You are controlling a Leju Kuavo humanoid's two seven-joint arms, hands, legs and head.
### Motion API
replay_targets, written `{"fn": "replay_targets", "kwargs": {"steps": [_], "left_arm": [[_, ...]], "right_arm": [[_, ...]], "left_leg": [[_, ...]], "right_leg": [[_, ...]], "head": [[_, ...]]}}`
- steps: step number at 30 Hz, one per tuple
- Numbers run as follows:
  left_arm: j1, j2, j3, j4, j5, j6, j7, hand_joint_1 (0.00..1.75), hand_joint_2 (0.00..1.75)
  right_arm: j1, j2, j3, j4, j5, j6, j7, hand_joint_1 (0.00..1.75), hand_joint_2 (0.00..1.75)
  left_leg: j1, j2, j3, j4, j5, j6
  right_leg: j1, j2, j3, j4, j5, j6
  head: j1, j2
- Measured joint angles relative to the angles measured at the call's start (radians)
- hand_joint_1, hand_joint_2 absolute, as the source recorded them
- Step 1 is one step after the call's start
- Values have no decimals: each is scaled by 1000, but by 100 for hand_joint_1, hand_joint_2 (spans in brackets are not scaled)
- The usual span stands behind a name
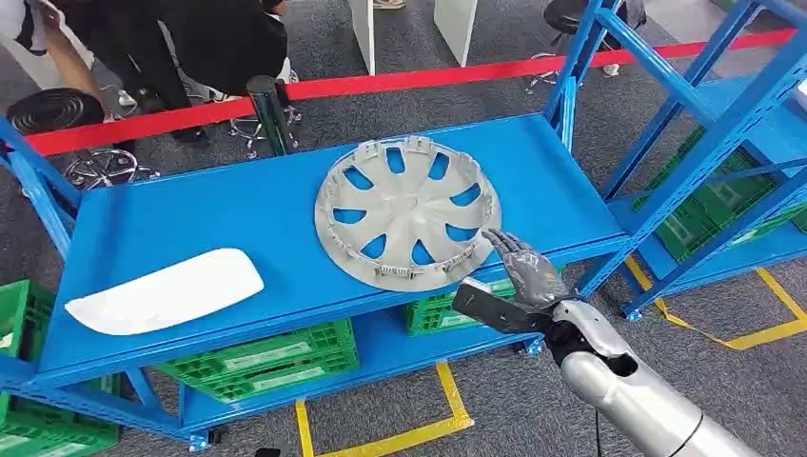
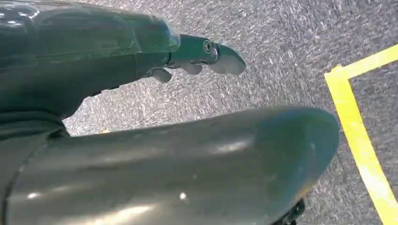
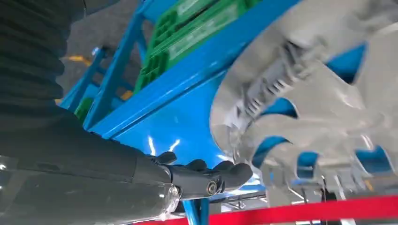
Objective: Take the parts from the cabinet and place them on the table.
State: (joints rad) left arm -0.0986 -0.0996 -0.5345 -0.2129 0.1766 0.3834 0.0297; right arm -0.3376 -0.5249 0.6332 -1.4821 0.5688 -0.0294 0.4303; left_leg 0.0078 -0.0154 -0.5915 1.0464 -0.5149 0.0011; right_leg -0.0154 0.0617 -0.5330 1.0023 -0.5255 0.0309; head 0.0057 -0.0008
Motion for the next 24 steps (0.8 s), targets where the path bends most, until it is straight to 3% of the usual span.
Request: {"fn": "replay_targets", "kwargs": {"steps": [9,17,20,24], "left_arm": [[0,-9,-25,0,-9,-8,18,0,0],[0,-10,-48,0,-5,-14,24,0,0],[0,-10,-58,0,-3,-17,24,0,0],[2,-9,-65,0,16,-15,14,0,0]], "right_arm": [[-106,6,45,140,54,35,-6,0,175],[-259,78,106,310,99,-2,-56,0,175],[-290,99,123,350,95,-45,-71,0,175],[-321,114,124,350,32,-172,-88,0,175]], "left_leg": [[0,11,0,0,0,0],[0,20,2,-1,0,0],[0,20,2,-1,0,0],[0,20,2,-1,0,0]], "right_leg": [[0,3,0,0,0,0],[0,9,-1,1,1,1],[0,9,-1,1,1,0],[0,10,-1,1,1,0]], "head": [[-1,0],[0,0],[-1,0],[0,0]]}}
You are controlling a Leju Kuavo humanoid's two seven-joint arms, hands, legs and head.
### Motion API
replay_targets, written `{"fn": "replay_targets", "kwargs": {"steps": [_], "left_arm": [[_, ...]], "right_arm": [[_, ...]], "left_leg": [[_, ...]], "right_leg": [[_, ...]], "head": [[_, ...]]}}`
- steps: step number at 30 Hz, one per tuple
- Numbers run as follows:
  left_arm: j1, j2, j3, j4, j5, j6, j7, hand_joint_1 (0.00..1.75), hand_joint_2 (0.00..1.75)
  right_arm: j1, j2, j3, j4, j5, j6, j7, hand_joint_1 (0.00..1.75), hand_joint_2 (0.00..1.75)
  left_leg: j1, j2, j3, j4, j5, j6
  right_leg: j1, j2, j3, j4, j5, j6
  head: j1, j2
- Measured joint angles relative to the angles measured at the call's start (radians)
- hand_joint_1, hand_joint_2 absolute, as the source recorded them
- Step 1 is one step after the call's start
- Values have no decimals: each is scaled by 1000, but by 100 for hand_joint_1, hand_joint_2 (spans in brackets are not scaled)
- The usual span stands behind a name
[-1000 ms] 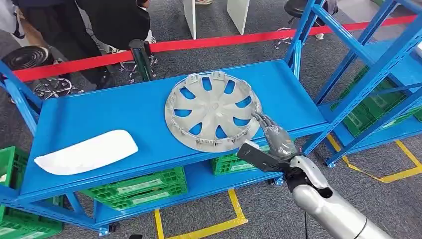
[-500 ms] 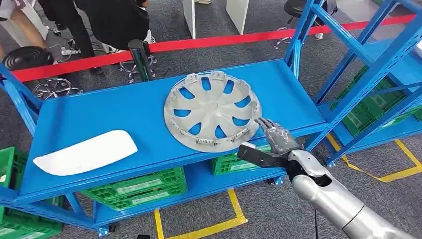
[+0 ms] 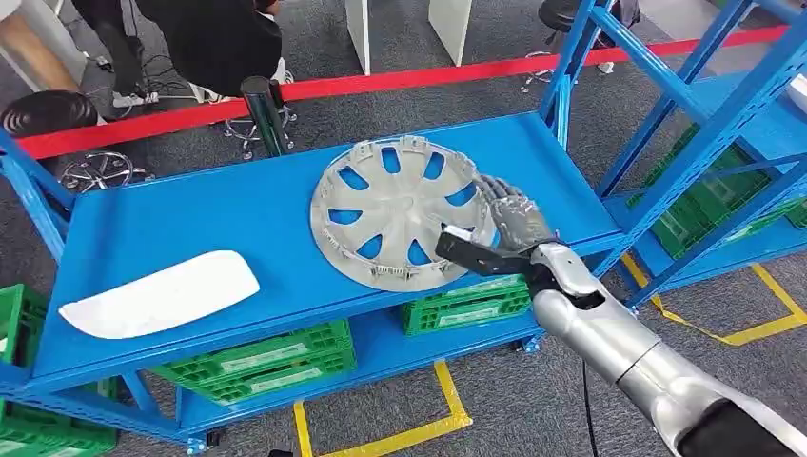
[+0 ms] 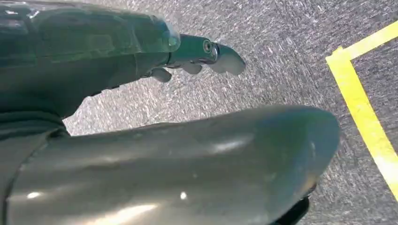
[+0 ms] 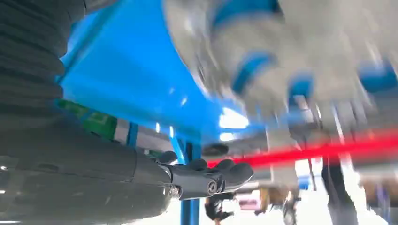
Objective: Take the parts from the cabinet and place them on the table.
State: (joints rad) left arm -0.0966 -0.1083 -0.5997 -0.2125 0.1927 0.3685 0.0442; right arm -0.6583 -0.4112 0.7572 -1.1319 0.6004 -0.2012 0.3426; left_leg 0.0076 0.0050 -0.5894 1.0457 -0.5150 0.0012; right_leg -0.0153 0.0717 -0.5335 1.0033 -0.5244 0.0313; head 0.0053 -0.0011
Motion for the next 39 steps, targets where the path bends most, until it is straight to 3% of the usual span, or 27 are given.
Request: {"fn": "replay_targets", "kwargs": {"steps": [3,6,9,16,24,27,34,39], "left_arm": [[0,2,0,1,16,6,-5,0,0],[0,2,0,2,24,14,-13,0,0],[-2,2,0,3,30,18,-18,0,0],[-13,2,0,3,41,13,-26,0,0],[-13,2,0,3,36,5,-14,0,0],[-10,2,-2,4,34,5,-9,0,0],[0,2,-9,4,33,6,-10,0,0],[5,2,-23,4,32,6,-8,0,0]], "right_arm": [[-12,14,-15,-76,-46,-82,-6,0,175],[-9,50,-34,-170,-97,-81,-27,0,175],[-10,81,-31,-274,-123,-67,-7,0,175],[36,109,-12,-302,-216,-64,-17,0,175],[93,109,-5,-285,-264,-66,-22,0,175],[106,106,-5,-277,-268,-55,4,0,175],[129,80,-5,-263,-235,-42,48,0,175],[148,33,-5,-237,-226,-22,73,0,175]], "left_leg": [[0,0,0,0,0,0],[0,0,1,0,0,0],[1,-1,1,-1,0,0],[0,-10,1,-1,0,0],[0,-20,0,-1,0,0],[0,-22,0,-1,0,0],[0,-24,-1,-1,0,0],[0,-27,-1,-1,0,0]], "right_leg": [[0,0,0,0,0,0],[0,0,0,0,0,0],[0,1,0,0,0,0],[0,-2,0,0,0,0],[0,-8,0,0,-1,0],[0,-10,0,0,-1,0],[0,-11,1,0,-2,0],[0,-13,1,-1,-2,0]], "head": [[1,0],[2,0],[-2,0],[0,0],[1,0],[1,0],[1,0],[1,0]]}}
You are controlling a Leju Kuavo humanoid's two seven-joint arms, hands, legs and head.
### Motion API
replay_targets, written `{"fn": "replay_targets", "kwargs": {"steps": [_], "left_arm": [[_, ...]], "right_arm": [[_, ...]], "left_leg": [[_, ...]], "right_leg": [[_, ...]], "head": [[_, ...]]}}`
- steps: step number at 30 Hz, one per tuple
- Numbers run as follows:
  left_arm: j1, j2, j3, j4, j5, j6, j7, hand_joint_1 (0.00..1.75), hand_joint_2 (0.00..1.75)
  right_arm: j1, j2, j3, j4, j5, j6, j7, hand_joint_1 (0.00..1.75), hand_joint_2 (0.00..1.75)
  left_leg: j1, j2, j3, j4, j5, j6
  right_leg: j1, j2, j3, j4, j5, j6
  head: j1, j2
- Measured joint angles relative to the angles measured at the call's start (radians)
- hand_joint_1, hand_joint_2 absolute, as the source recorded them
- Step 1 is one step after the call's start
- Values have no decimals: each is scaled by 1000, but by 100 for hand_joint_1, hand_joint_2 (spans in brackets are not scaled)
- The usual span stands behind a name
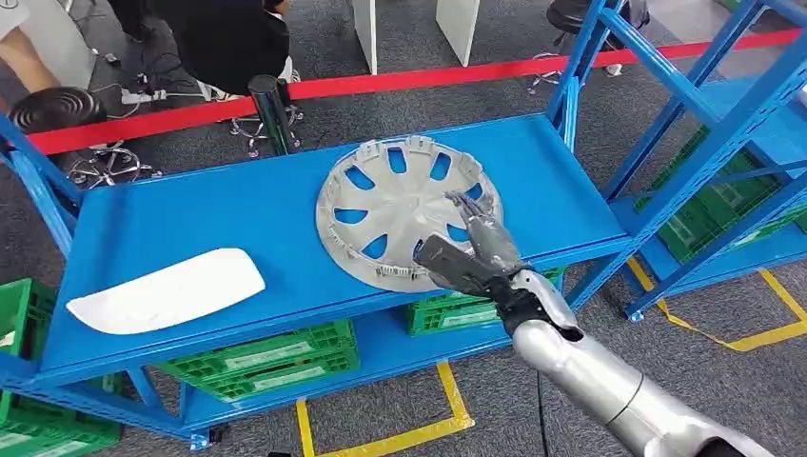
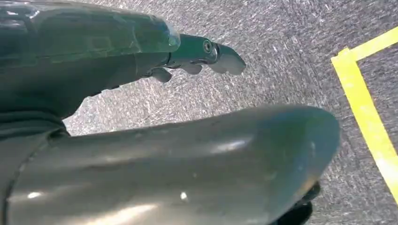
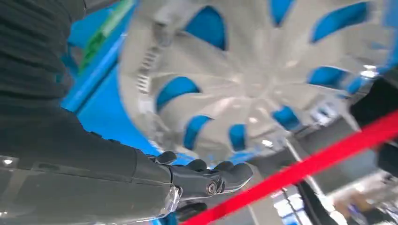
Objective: Take the parts from the cabinet and place them on the table.
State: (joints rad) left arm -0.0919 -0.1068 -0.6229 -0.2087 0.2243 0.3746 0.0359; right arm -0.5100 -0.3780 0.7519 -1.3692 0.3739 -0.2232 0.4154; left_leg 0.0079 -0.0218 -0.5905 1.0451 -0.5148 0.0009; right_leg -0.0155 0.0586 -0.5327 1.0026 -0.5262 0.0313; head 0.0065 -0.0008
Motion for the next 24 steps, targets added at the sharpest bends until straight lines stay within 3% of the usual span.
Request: {"fn": "replay_targets", "kwargs": {"steps": [16,24], "left_arm": [[1,1,-9,3,18,-9,11,0,0],[1,2,-10,4,38,-9,-11,0,0]], "right_arm": [[90,-167,-34,190,-70,62,-23,0,175],[70,-182,-27,251,2,111,-16,0,175]], "left_leg": [[0,-6,-1,0,0,0],[0,2,0,0,0,0]], "right_leg": [[0,-4,0,0,-1,1],[0,-2,1,0,-1,1]], "head": [[0,0],[-1,0]]}}
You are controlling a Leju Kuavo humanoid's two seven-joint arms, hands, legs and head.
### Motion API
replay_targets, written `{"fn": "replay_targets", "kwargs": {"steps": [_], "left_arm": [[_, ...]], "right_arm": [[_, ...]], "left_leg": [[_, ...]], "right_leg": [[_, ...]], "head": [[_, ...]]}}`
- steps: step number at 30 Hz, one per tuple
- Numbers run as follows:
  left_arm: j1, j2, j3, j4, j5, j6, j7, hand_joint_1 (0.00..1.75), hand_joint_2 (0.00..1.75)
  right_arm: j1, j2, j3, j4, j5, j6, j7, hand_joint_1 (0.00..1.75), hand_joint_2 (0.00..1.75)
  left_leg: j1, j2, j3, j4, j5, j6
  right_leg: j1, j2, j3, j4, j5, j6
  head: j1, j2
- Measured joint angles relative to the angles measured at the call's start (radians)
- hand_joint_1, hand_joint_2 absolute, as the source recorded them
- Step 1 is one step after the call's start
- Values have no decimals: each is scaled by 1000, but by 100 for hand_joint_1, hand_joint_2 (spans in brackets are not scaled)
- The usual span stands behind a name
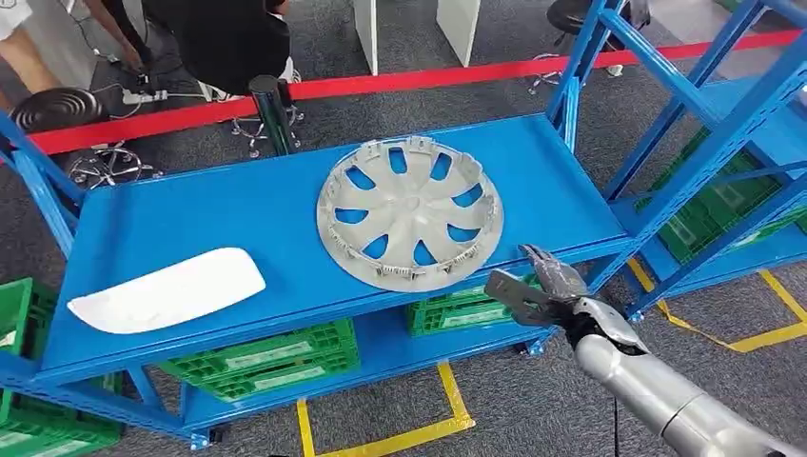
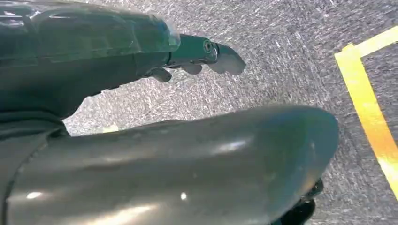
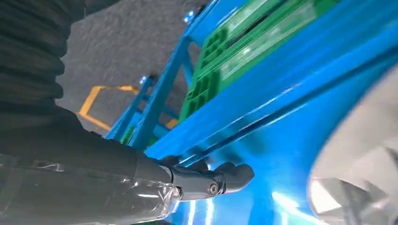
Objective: Take the parts from the cabinet and place them on the table.
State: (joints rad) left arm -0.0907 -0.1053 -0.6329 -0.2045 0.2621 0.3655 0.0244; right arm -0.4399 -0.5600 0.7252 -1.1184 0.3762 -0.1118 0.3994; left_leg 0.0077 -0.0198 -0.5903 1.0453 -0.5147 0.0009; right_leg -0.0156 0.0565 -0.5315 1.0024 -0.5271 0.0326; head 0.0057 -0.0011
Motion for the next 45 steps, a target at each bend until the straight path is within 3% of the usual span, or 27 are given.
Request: {"fn": "replay_targets", "kwargs": {"steps": [7,20,24,28,34,38,45], "left_arm": [[0,5,0,0,23,1,-18,0,0],[0,10,0,0,22,1,-14,0,0],[0,10,-3,0,24,0,-13,0,0],[0,10,-13,0,32,-4,-15,0,0],[-1,10,-26,0,43,-19,-40,0,0],[-2,9,-35,0,48,-23,-50,0,0],[-2,9,-43,0,49,-27,-43,0,0]], "right_arm": [[-13,12,4,75,24,7,-44,0,175],[-18,20,3,102,31,-11,-50,0,175],[-19,24,2,101,58,-59,-48,0,175],[-32,30,2,44,128,-77,-34,0,175],[-88,74,-1,-161,180,-56,-8,0,175],[-105,123,12,-264,184,-10,6,0,175],[-100,152,32,-320,190,-32,-8,0,175]], "left_leg": [[0,4,4,0,0,0],[0,5,7,0,1,2],[-1,7,6,0,1,2],[-1,17,6,0,1,2],[-1,26,6,-1,0,3],[0,24,6,-1,0,3],[0,19,5,-2,0,3]], "right_leg": [[0,3,3,-1,1,1],[0,3,7,-2,2,1],[0,2,8,-2,2,1],[0,8,6,-2,3,2],[0,15,2,0,4,2],[0,15,2,0,3,1],[0,14,1,0,3,1]], "head": [[1,0],[1,0],[2,0],[2,0],[1,0],[0,0],[2,0]]}}
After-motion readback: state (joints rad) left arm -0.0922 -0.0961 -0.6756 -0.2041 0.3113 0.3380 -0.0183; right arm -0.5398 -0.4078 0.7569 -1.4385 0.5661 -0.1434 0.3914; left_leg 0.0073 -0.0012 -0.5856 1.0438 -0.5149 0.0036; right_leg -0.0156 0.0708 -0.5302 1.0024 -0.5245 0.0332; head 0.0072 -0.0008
